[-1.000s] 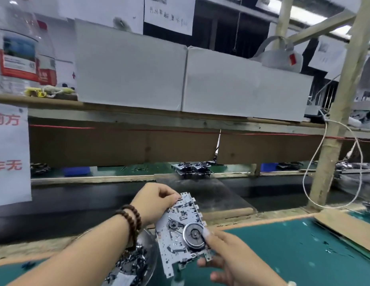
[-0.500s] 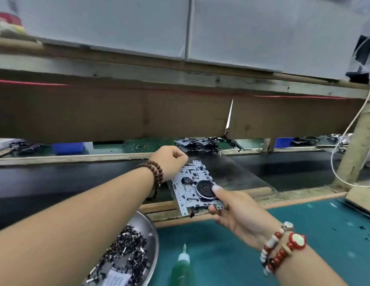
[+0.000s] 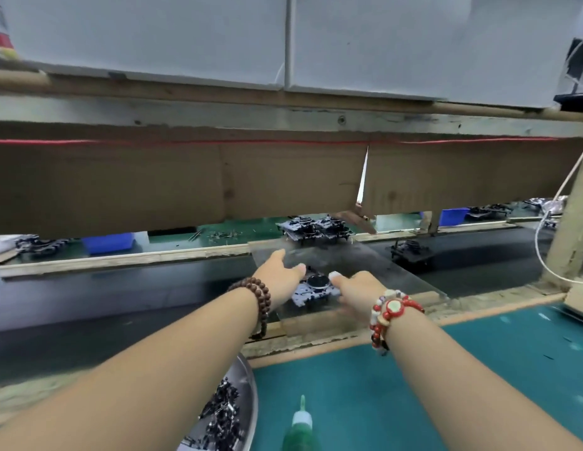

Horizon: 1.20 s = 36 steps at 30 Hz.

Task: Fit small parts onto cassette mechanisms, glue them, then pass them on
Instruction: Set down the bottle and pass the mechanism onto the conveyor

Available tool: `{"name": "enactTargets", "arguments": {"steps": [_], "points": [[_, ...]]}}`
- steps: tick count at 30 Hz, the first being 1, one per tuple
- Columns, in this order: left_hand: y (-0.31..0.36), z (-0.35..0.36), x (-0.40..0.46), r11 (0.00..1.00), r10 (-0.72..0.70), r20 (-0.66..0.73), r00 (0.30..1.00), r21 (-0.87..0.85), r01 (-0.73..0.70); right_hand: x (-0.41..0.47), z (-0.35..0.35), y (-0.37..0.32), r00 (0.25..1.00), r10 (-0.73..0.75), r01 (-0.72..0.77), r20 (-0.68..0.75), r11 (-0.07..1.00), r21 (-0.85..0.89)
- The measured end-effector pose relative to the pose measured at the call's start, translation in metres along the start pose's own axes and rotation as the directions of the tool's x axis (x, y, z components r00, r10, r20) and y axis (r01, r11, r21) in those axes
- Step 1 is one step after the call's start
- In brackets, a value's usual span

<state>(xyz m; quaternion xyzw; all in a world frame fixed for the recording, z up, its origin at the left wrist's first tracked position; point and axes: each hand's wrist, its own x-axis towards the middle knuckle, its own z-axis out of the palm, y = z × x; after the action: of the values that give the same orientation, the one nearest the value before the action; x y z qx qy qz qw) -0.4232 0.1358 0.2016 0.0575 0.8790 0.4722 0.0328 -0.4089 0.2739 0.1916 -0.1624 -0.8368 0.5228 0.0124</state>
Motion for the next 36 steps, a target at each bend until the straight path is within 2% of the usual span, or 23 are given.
{"name": "enactTargets", "arguments": {"steps": [1,2,3,5,7,12,14,19,23,25,28,30,33,36], "points": [[-0.002,-0.001,-0.007,0.998,0.022,0.01,1.0,0.062,-0.022,-0.004,-0.004,0.003,0.997,-0.063,0.053,-0.038,0.973,-0.223],[-0.006,-0.002,-0.015,0.986,0.047,0.006,0.999,0.163,-0.047,-0.012,-0.007,0.007,0.992,-0.119,0.096,-0.041,0.925,-0.367],[-0.011,-0.002,-0.025,0.958,0.073,-0.014,0.997,0.279,-0.066,-0.023,-0.008,0.014,0.989,-0.145,0.131,0.003,0.888,-0.442],[-0.022,-0.004,-0.046,0.881,0.107,-0.069,0.992,0.469,-0.063,-0.052,-0.005,0.028,0.983,-0.106,0.167,0.15,0.857,-0.487],[-0.03,-0.005,-0.072,0.834,0.095,-0.093,0.991,0.55,-0.028,-0.083,0.0,0.039,0.961,-0.001,0.153,0.277,0.835,-0.529],[-0.04,-0.015,-0.133,0.813,0.071,-0.035,0.997,0.581,-0.038,-0.137,0.023,0.048,0.92,0.064,0.206,0.387,0.76,-0.616],[-0.043,-0.023,-0.153,0.791,0.082,-0.035,0.996,0.61,-0.043,-0.15,0.03,0.045,0.932,0.062,0.193,0.358,0.749,-0.634],[-0.052,-0.05,-0.201,0.795,0.076,-0.088,0.993,0.607,-0.007,-0.173,0.033,0.044,0.958,-0.03,0.194,0.284,0.8,-0.568],[-0.061,-0.074,-0.241,0.815,0.089,-0.163,0.983,0.578,0.023,-0.195,0.038,0.057,0.951,-0.271,0.306,0.147,0.891,-0.335],[-0.068,-0.089,-0.258,0.776,0.103,-0.218,0.971,0.628,0.058,-0.207,0.041,0.064,0.92,-0.376,0.392,0.112,0.888,-0.239],[-0.081,-0.116,-0.281,0.687,0.071,-0.301,0.951,0.706,0.172,-0.221,0.049,0.076,0.894,-0.439,0.447,0.088,0.87,-0.209],[-0.092,-0.139,-0.295,0.621,-0.012,-0.321,0.947,0.74,0.259,-0.225,0.052,0.077,0.898,-0.434,0.439,0.072,0.869,-0.229],[-0.11,-0.18,-0.318,0.566,-0.213,-0.31,0.926,0.734,0.376,-0.226,0.055,0.073,0.929,-0.367,0.363,0.033,0.894,-0.262],[-0.125,-0.209,-0.338,0.515,-0.318,-0.285,0.904,0.749,0.417,-0.238,0.058,0.066,0.922,-0.365,0.328,-0.133,0.914,-0.238]]}}
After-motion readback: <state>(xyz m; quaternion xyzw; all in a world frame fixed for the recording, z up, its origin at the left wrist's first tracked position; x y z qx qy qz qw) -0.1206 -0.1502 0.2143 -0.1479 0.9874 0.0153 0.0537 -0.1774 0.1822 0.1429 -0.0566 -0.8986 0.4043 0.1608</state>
